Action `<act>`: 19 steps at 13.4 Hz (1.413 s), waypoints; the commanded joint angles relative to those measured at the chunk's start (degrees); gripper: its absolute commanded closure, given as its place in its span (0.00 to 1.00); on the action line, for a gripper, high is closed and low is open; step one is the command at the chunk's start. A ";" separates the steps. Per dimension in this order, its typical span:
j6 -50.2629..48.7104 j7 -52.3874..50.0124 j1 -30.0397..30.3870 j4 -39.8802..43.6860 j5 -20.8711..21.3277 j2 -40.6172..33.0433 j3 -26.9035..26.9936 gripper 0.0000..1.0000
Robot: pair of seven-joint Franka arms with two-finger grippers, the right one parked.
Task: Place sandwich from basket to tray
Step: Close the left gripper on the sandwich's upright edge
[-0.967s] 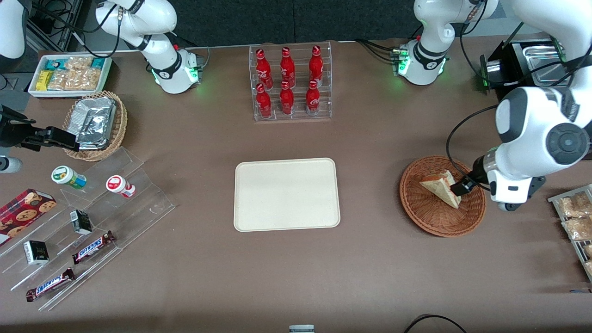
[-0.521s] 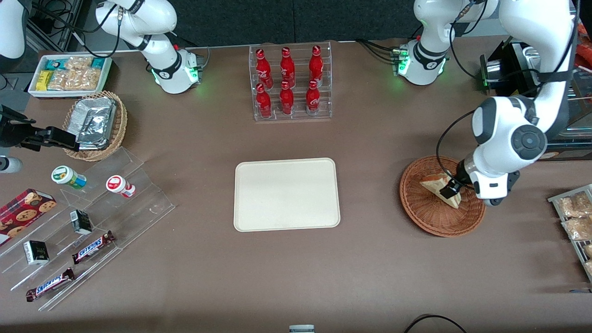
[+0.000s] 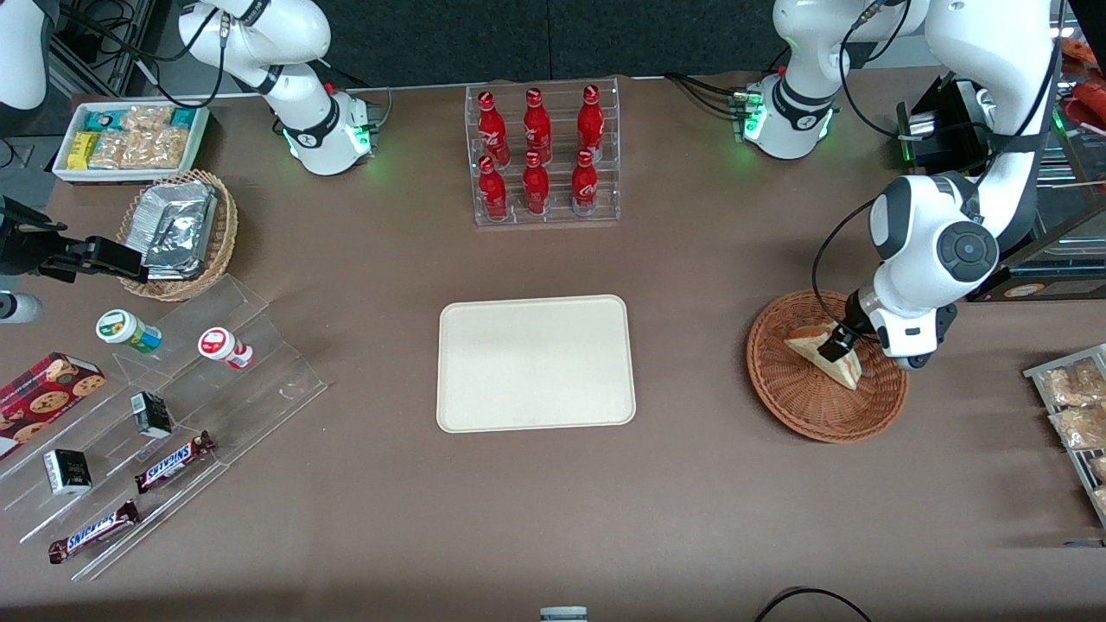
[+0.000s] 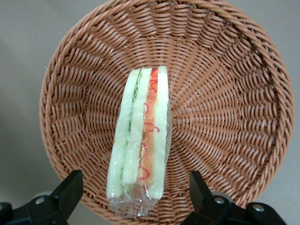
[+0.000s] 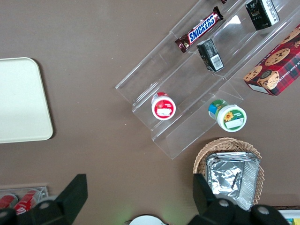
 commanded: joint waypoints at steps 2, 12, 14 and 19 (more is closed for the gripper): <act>3.70 -2.89 0.02 -2.09 0.61 -0.01 -0.13 0.00; 6.25 -5.26 -0.24 -1.92 0.61 2.54 -0.22 0.98; 6.17 -5.44 -0.33 -1.92 0.61 2.45 -0.22 1.00; 1.97 -4.74 -0.50 0.44 0.61 0.96 -0.31 1.00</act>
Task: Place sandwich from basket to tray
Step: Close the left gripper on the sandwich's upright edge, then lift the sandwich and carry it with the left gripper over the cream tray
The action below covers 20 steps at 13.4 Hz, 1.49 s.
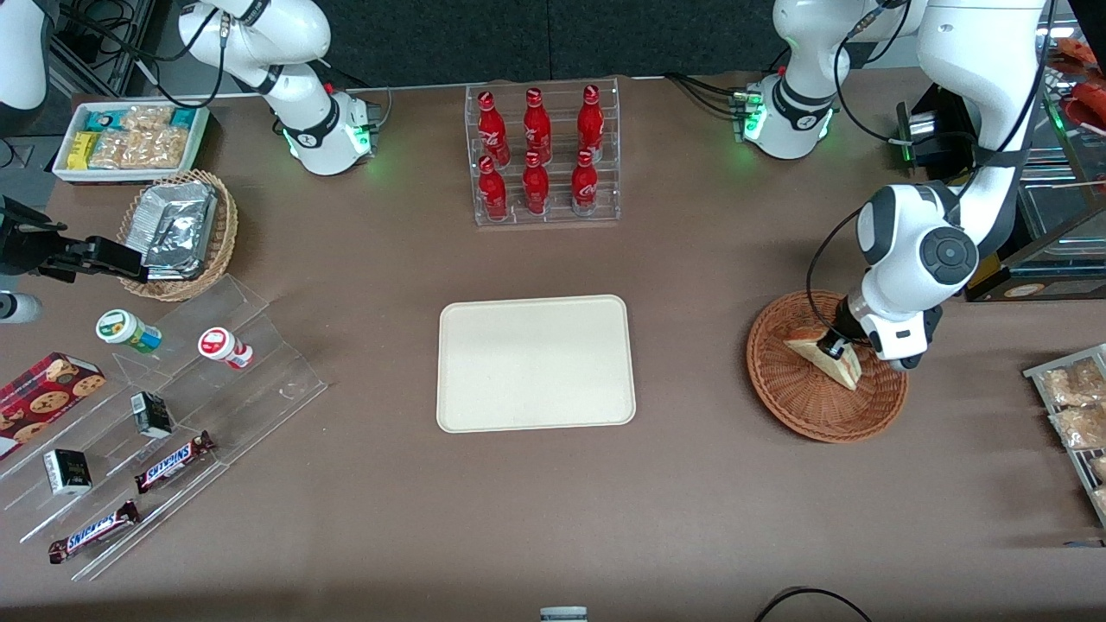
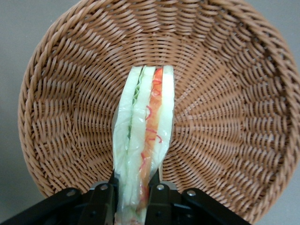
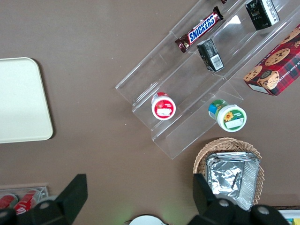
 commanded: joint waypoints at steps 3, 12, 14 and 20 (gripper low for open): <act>-14.84 2.14 -0.60 8.70 0.79 -2.56 -0.64 1.00; -38.79 4.27 -13.24 28.32 0.35 -2.48 -1.17 1.00; -38.53 4.26 -18.07 29.99 0.52 -1.60 -1.17 1.00; -37.39 4.18 -28.01 37.72 0.44 6.82 -1.08 1.00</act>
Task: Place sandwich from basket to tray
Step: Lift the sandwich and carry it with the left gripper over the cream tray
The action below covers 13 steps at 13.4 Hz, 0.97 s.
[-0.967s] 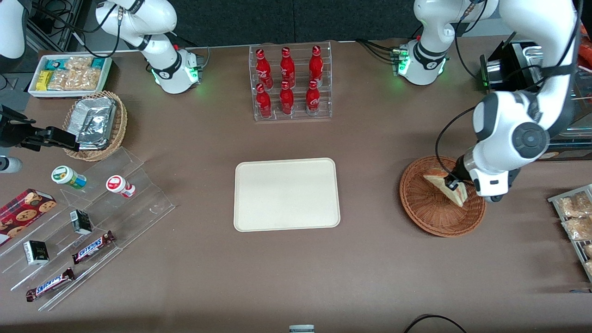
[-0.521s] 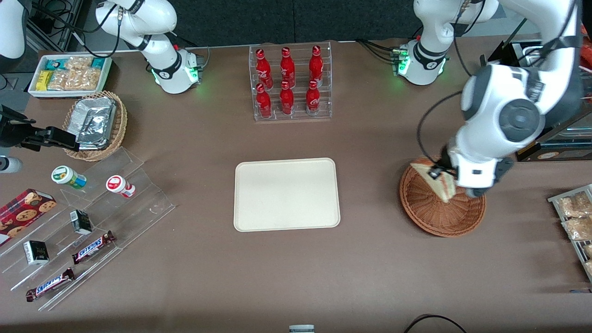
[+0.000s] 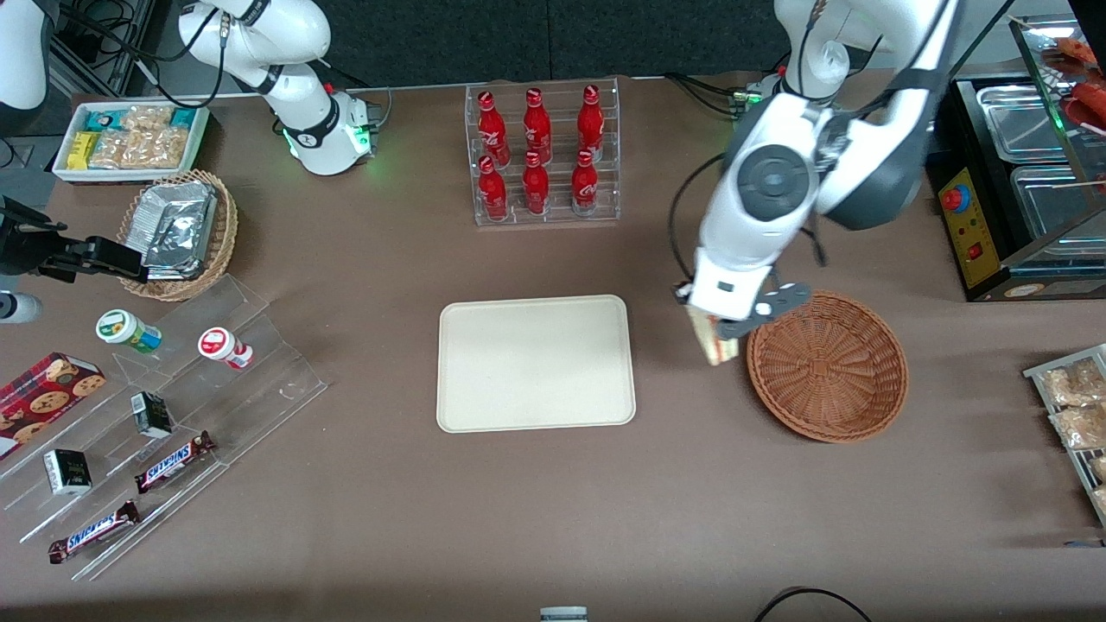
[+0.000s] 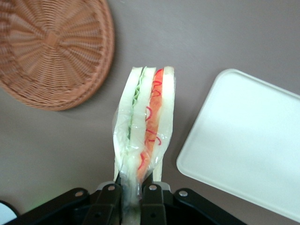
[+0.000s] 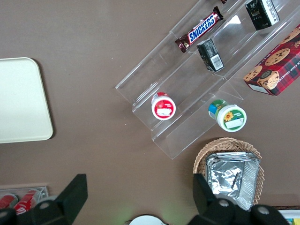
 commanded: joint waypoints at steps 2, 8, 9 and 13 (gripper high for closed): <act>1.65 -0.31 -4.92 5.49 0.50 7.29 0.71 1.00; 9.84 -3.74 -11.96 13.54 0.32 20.10 0.71 1.00; 9.93 -4.35 -12.66 14.96 0.32 22.05 0.71 1.00; 13.78 -5.24 -16.00 17.88 0.50 26.45 0.89 1.00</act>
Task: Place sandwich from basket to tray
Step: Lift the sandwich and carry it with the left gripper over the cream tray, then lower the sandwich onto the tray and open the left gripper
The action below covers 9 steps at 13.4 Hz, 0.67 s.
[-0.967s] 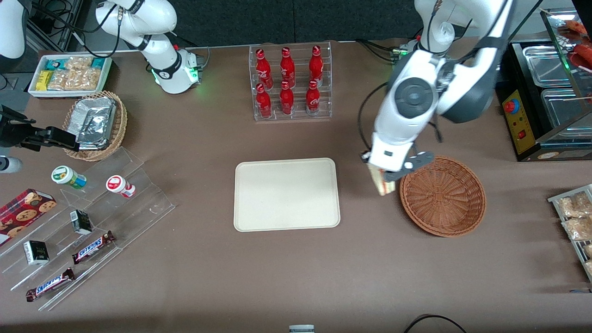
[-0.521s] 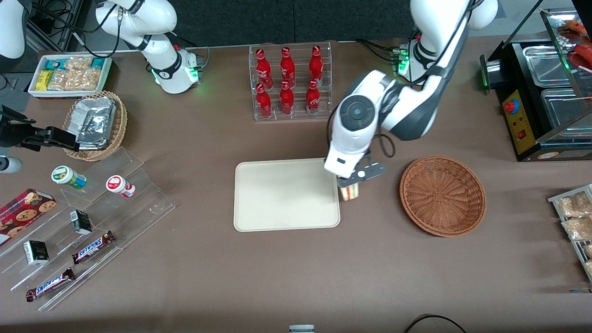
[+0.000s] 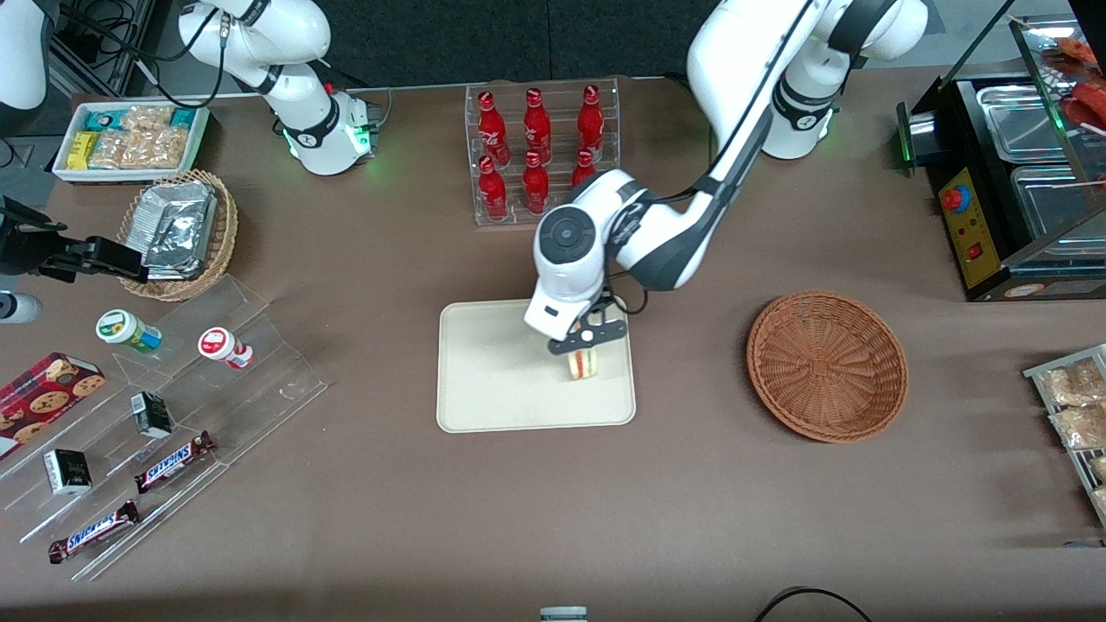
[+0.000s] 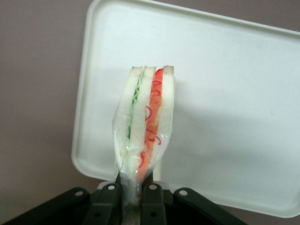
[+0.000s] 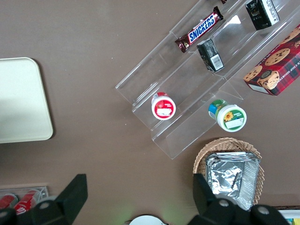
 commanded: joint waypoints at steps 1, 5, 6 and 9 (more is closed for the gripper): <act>3.11 -0.99 -1.97 3.12 0.59 3.26 0.84 1.00; 4.00 -0.29 -2.67 3.04 2.52 5.11 0.75 1.00; 4.79 -0.20 -2.67 3.12 2.61 5.81 0.67 1.00; 6.38 -0.03 -3.37 2.95 3.23 6.43 0.67 1.00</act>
